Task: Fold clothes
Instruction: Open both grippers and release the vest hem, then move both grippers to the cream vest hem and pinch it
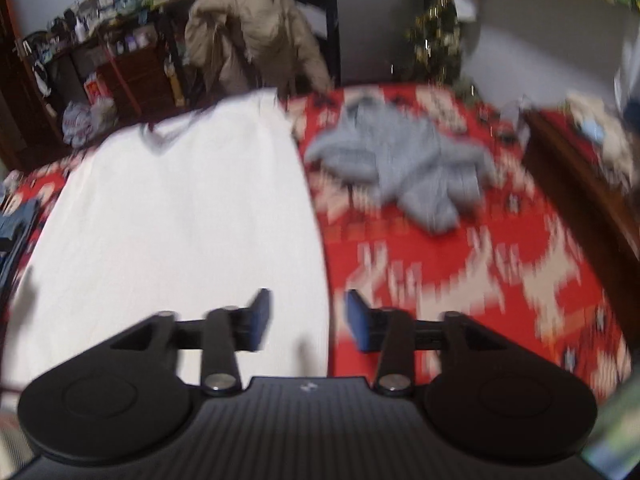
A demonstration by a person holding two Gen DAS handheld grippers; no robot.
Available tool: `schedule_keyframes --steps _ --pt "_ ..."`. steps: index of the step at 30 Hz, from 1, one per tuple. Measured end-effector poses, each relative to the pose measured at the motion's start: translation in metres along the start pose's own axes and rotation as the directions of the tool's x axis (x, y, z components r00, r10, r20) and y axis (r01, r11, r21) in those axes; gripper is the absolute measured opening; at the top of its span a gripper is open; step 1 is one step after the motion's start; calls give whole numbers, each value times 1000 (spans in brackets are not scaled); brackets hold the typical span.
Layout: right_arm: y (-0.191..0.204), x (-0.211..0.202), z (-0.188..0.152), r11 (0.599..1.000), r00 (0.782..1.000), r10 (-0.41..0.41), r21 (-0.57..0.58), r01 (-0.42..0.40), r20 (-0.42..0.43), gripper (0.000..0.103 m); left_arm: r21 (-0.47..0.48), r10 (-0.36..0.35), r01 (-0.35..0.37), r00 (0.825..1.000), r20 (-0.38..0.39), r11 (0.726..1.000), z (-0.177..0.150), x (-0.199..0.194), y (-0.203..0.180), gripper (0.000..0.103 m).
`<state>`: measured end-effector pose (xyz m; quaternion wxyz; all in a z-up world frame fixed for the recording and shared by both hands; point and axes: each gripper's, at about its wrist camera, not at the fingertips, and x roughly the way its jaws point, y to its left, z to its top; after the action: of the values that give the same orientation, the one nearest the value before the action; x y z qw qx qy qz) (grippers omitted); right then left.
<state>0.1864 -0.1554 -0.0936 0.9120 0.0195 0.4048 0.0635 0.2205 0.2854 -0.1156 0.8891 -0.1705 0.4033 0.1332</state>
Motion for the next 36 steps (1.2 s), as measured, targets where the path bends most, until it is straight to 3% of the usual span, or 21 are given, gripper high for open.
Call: schedule_keyframes --steps 1,5,6,11,15,17,19,22,23,24,25,26,29,33,34,36 --pt "1 10 12 1000 1000 -8 1 8 20 87 12 -15 15 1000 15 1000 8 9 -2 39" --pt "6 53 58 1000 995 -12 -16 14 97 102 1 -147 147 989 20 989 35 45 1 52" --pt "8 64 66 1000 995 11 -21 -9 103 102 -23 -157 157 987 18 987 40 53 3 58" --pt "17 108 95 995 969 77 -73 -61 234 102 -110 -200 200 980 11 974 51 88 17 55" --pt "19 147 117 995 985 58 -84 -45 161 101 -135 -205 207 978 24 969 49 98 19 36" --pt "13 164 124 997 988 82 -27 -79 130 81 -136 -206 208 978 28 969 48 98 20 36" --pt "11 178 130 996 990 90 7 -91 107 69 -136 -208 210 978 27 968 48 97 20 36" --pt "9 203 133 995 994 95 33 -96 48 64 -175 -239 242 970 41 954 46 97 26 45" --pt "8 211 133 995 995 92 44 -93 25 58 -188 -249 253 967 46 949 45 97 28 46" --pt "7 219 134 994 996 90 54 -90 2 49 -190 -254 259 966 50 947 45 98 28 47" --pt "5 226 134 993 995 103 59 -102 -17 14 -189 -258 263 965 53 946 45 98 29 47" --pt "5 227 134 993 994 106 46 -105 -18 7 -180 -254 260 966 54 949 45 97 27 47" --pt "6 226 132 997 997 76 -12 -76 4 6 -146 -228 234 972 57 961 44 97 21 47" --pt "3 237 127 999 999 38 7 -38 15 6 -113 -201 208 977 66 972 42 96 15 45" --pt "5 238 127 1000 999 27 -8 -27 20 6 -117 -203 210 977 68 971 42 96 17 42" --pt "9 237 126 1000 1000 10 -26 -9 30 6 -142 -213 220 975 61 965 42 97 22 19"
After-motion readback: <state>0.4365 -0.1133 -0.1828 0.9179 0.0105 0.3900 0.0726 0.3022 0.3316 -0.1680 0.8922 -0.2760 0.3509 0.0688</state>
